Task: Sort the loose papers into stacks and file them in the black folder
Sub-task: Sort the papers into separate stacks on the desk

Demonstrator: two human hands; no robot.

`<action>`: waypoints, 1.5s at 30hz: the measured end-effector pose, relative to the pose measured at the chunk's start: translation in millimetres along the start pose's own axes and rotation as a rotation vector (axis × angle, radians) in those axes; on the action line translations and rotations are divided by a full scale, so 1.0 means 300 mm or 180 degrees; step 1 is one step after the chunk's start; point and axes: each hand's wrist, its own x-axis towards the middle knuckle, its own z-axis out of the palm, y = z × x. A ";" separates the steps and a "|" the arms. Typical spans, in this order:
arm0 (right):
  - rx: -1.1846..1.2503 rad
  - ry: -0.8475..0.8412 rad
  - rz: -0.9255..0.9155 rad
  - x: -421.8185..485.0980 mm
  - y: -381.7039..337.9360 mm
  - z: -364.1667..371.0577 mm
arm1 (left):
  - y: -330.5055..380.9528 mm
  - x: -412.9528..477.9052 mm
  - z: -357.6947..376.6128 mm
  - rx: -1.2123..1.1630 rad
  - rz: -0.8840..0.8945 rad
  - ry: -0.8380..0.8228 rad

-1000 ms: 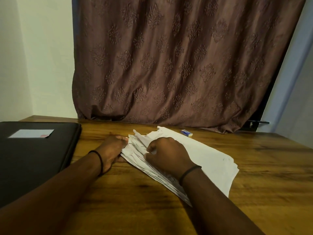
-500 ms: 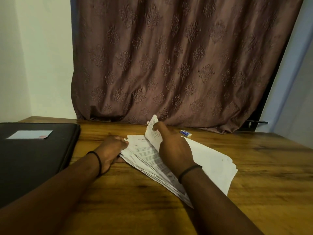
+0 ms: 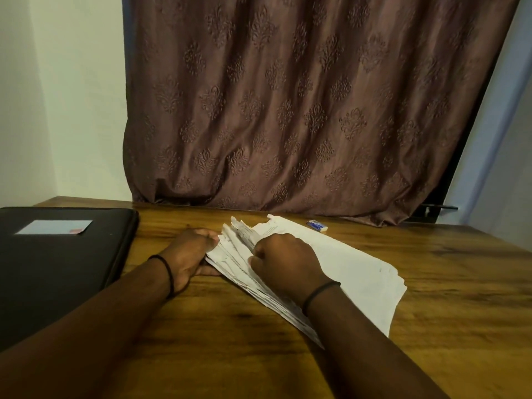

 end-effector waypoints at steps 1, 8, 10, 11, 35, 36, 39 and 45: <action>-0.0002 0.0026 0.0022 0.001 0.000 0.002 | -0.001 -0.001 0.000 0.0005 -0.0009 -0.0002; 0.0279 0.0217 0.0319 0.006 0.002 -0.021 | 0.000 0.001 0.001 0.0014 -0.0018 0.0049; 0.0344 0.0270 0.0312 0.001 0.004 -0.027 | 0.001 -0.002 0.003 0.0011 -0.0013 0.0057; 0.0364 0.0228 0.0243 -0.002 0.003 -0.025 | 0.001 -0.003 0.004 0.0021 0.0005 0.0049; -0.0409 -0.0531 -0.0531 -0.007 -0.016 -0.004 | -0.011 0.018 0.007 0.0292 0.0034 0.0061; -0.0404 -0.0443 -0.0492 -0.007 -0.016 -0.004 | -0.011 0.016 0.009 0.0280 0.0045 0.0073; -0.0393 -0.0278 -0.0416 -0.013 -0.020 -0.011 | -0.012 0.018 0.006 0.0253 0.0059 0.0063; -0.0249 0.0110 -0.0153 -0.011 -0.028 -0.007 | -0.013 0.026 -0.007 0.0121 0.0017 0.0036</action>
